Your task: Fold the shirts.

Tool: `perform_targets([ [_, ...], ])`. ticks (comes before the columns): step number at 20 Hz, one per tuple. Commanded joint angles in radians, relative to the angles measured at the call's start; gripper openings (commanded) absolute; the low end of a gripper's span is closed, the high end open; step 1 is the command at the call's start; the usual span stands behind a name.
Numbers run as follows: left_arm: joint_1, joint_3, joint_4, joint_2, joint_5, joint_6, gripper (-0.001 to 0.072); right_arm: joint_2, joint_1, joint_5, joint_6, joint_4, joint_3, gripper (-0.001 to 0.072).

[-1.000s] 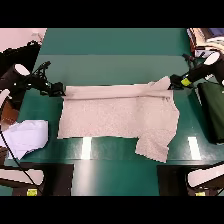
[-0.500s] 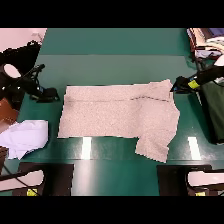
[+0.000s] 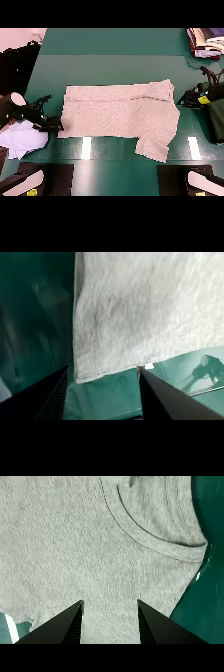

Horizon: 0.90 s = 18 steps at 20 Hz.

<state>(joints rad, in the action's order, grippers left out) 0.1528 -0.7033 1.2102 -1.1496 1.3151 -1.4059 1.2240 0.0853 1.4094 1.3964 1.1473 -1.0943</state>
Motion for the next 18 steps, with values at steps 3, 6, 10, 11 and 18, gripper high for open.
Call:
perform_targets([
  [3, 0.001, 0.108, -0.022, 0.014, -0.066, -0.024, 0.0490, -0.095, 0.004, -0.005, -0.010, -0.001, 0.067, 0.0396],
  [6, 0.001, 0.107, -0.064, 0.014, -0.099, -0.029, 0.0227, -0.119, 0.004, 0.006, -0.010, 0.007, 0.068, 0.0395],
  [10, 0.001, 0.091, -0.105, 0.036, -0.136, -0.027, 0.0022, -0.137, 0.006, 0.075, -0.008, 0.103, 0.068, 0.0395],
  [11, 0.001, 0.082, -0.104, 0.061, -0.143, -0.027, 0.0021, -0.137, 0.006, 0.097, 0.006, 0.143, 0.068, 0.0396],
  [18, 0.001, 0.061, -0.109, 0.185, -0.148, -0.026, 0.0022, -0.137, 0.025, 0.132, 0.037, 0.153, 0.354, 0.0509],
])
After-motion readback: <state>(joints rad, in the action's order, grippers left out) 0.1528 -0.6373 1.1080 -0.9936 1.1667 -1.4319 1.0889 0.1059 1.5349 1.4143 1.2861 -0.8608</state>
